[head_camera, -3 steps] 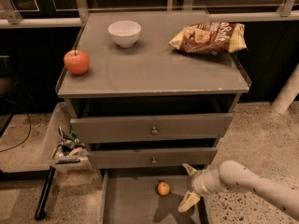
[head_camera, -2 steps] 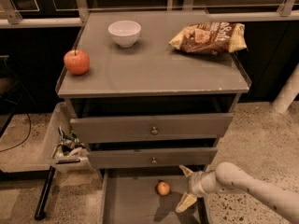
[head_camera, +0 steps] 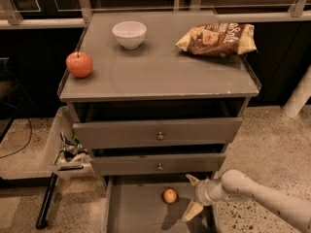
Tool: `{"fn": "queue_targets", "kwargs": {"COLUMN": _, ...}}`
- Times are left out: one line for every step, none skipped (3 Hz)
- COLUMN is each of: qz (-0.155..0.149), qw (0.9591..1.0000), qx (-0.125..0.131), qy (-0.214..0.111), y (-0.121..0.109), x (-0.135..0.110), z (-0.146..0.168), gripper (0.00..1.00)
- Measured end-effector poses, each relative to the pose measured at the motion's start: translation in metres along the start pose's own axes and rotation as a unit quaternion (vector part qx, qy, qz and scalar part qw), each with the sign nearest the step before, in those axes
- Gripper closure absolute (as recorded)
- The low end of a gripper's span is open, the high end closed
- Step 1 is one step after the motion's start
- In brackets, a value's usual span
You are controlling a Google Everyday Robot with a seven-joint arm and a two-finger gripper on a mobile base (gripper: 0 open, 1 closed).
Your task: Pick orange from bottom drawer and place on counter
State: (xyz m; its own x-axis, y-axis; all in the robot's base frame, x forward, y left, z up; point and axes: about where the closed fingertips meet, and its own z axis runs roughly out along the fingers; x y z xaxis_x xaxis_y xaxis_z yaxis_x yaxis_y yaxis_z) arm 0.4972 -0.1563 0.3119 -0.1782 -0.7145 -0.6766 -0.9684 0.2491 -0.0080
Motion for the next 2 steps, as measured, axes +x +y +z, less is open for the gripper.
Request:
{"fn": "queue_targets", "kwargs": {"qz": -0.001, "qw": 0.9999, "qx": 0.010, "qy": 0.003, "y": -0.008, "x": 0.014, "z": 0.018, "gripper": 0.00}}
{"fn": "queue_targets", "kwargs": {"qz": 0.016, "qw": 0.9999, "qx": 0.000, "qy": -0.007, "y": -0.016, "x": 0.036, "z": 0.049, "gripper": 0.00}}
